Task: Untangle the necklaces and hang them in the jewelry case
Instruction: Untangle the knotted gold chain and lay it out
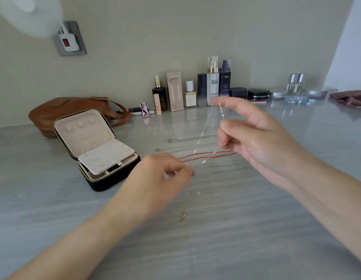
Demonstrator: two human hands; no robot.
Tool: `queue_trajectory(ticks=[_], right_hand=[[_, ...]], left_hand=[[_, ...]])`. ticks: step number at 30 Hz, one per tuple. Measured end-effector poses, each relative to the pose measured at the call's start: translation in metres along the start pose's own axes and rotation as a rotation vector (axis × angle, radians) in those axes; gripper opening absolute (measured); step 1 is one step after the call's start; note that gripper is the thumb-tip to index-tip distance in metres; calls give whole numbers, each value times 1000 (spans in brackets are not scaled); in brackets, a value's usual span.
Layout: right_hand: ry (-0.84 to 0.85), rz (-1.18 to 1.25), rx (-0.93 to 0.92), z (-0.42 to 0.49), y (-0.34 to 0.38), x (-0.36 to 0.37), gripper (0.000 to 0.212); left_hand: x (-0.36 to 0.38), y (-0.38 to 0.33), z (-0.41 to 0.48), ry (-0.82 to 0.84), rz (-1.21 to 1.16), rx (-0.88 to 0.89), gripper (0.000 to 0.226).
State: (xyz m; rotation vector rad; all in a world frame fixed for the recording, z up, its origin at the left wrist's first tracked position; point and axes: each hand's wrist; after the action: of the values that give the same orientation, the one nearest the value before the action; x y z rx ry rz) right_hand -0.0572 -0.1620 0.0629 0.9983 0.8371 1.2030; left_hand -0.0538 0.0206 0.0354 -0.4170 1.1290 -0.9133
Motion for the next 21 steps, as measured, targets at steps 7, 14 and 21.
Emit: queue_trajectory(ticks=[7,14,21], right_hand=[[211,-48,66,-12,34,6,44],[195,-182,40,-9,65,4,39],[145,-403,-27,-6,87,-7,29]], left_hand=[[3,10,4,-60,-17,-11,24],[-1,13,14,-104,-172,-142,25],[-4,24,22,-90,-134,-182,17]])
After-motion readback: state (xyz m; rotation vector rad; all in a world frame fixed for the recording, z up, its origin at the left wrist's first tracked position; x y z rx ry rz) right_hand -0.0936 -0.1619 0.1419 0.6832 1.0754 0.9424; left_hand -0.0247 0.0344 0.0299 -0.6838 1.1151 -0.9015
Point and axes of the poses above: each hand's wrist, its own z-axis towards the middle knuckle, its own x-axis out of the palm, y = z × x, and after that the axes turned 12 degrees about -y, right-handed
